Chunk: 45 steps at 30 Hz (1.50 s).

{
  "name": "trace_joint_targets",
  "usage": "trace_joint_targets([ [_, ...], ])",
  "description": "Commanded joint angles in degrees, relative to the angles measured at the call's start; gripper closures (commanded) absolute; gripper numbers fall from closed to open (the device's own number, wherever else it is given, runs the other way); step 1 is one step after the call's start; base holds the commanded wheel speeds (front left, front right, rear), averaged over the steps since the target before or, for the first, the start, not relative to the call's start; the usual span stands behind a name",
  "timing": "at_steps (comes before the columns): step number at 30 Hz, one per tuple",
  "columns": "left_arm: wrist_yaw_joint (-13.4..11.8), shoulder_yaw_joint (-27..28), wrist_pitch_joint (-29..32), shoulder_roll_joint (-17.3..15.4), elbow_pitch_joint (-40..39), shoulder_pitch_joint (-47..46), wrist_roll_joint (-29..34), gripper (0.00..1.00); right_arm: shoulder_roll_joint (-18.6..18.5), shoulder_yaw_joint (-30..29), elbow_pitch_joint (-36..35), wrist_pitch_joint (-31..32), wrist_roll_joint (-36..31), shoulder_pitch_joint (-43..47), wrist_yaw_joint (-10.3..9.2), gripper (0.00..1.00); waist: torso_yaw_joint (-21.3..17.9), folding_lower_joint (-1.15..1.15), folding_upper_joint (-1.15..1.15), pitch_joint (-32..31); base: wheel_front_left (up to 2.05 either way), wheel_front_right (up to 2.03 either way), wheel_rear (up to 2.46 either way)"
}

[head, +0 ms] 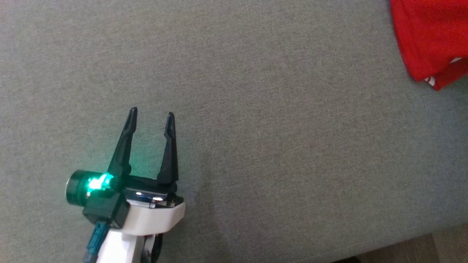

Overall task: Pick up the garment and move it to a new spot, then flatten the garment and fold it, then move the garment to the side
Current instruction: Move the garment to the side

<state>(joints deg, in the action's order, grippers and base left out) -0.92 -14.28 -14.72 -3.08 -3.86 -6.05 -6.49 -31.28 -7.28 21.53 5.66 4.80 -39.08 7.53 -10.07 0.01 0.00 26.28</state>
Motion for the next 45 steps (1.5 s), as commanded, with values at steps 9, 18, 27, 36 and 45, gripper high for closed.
trace_joint_targets([
  [9, -1.04, 2.92, -0.28, 0.20, 0.16, 0.50, -1.72, 0.00, 13.43, 3.72, -8.81, -3.47, 3.12, 14.93, -0.04, 0.00, 3.37, -0.01, 0.00, -8.14, 0.00, 0.00, 0.00],
  [18, -3.78, 3.93, -0.28, 0.20, 4.70, 5.89, -4.99, 0.00, 20.00, 19.77, -2.01, -19.03, 11.41, 28.87, -0.04, 0.00, 7.64, -0.01, 0.00, -20.02, 0.00, 0.00, 0.00],
  [27, -6.06, 5.72, -0.28, 0.20, 5.55, 12.74, -3.46, 0.00, 26.29, 14.99, -11.36, -20.64, 5.15, 41.47, -0.04, 0.00, 11.78, -0.01, 0.00, -28.60, 0.00, 0.00, 0.00],
  [36, -4.88, 6.04, -0.28, 0.20, 6.95, 15.15, -2.15, 0.00, 28.11, 12.35, -15.32, -20.65, 0.98, 46.32, -0.04, 0.00, 12.86, -0.01, 0.00, -30.74, 0.00, 0.00, 0.00],
  [45, -4.89, 6.02, -0.28, 0.20, 7.76, 16.08, -2.51, 0.00, 28.38, 12.19, -15.58, -20.66, 1.17, 46.72, -0.04, 0.00, 12.14, -0.01, 0.00, -31.27, 0.00, 0.00, 0.00],
])
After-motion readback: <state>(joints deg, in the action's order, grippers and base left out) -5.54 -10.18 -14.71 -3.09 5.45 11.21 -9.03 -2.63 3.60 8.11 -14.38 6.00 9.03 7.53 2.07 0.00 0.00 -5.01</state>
